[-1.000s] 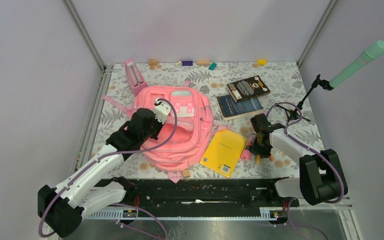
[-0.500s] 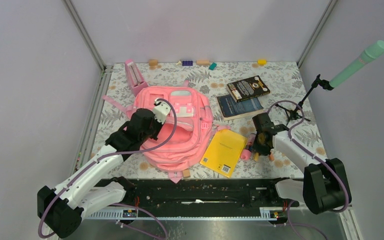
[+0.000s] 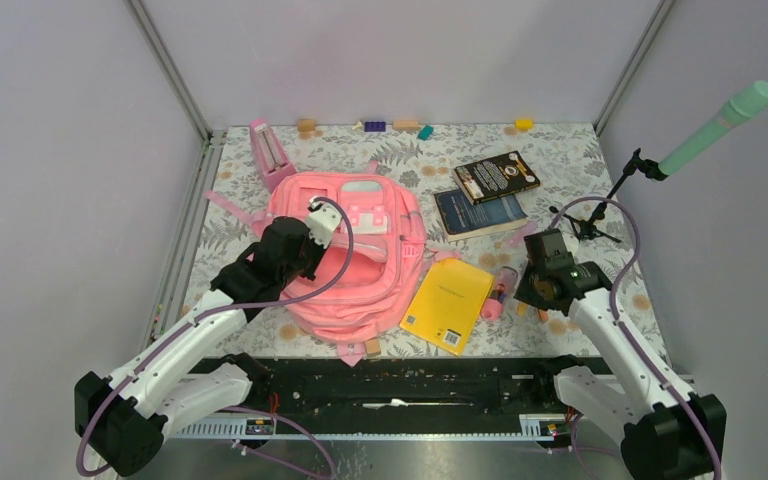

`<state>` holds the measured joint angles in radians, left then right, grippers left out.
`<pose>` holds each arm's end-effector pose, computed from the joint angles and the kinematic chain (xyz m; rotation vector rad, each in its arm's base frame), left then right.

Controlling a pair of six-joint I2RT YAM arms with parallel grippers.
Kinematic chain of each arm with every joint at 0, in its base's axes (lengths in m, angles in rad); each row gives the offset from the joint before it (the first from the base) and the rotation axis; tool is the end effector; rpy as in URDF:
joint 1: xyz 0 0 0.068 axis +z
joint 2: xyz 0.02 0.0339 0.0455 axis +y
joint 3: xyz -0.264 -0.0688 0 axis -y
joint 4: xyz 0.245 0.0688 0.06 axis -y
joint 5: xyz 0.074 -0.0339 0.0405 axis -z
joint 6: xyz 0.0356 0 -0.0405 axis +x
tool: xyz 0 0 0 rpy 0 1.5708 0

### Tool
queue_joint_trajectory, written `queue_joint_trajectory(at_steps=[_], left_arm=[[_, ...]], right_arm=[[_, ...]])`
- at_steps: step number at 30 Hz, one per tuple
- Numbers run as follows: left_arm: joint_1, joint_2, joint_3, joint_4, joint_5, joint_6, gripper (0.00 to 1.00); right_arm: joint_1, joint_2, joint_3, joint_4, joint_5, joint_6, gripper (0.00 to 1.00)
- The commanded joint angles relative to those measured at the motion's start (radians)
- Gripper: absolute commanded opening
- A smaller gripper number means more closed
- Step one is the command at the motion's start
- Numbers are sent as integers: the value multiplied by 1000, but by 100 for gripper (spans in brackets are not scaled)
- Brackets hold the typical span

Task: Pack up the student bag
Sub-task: Pick up the stationery from the center of the board, then place the stationery in the student bag.

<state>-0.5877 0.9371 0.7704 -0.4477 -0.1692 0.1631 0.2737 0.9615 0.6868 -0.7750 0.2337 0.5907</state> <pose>0.1734 -0.1083 0.2819 0.7081 2.0573 -0.0572 0.1708 0.0394 0.2271 0.4858 2.5288 0.0131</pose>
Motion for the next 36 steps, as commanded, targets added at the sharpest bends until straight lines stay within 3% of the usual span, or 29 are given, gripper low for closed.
queue_joint_trajectory(at_steps=[1,4,8,12,19,25,31,36], left_arm=[[1,-35,52,69,-3,-34,0],[2,-34,56,69,9,-40,0],[1,-31,58,70,17,-46,0],[0,-21,56,73,31,-52,0],[1,-14,55,73,38,-57,0],[0,-8,57,77,65,-66,0],[0,-2,60,73,70,-65,0],[0,-16,53,78,59,-59,0]], right_arm=[[-2,-62,63,-71,-145,-11,0],[29,-72,87,-77,-310,-8,0],[210,-70,137,-35,-427,27,0],[334,-19,155,116,-624,94,0],[530,169,221,322,-749,211,0],[637,291,239,610,-661,440,0],[659,457,197,1005,-623,694,0],[692,555,227,1097,-508,798,0]])
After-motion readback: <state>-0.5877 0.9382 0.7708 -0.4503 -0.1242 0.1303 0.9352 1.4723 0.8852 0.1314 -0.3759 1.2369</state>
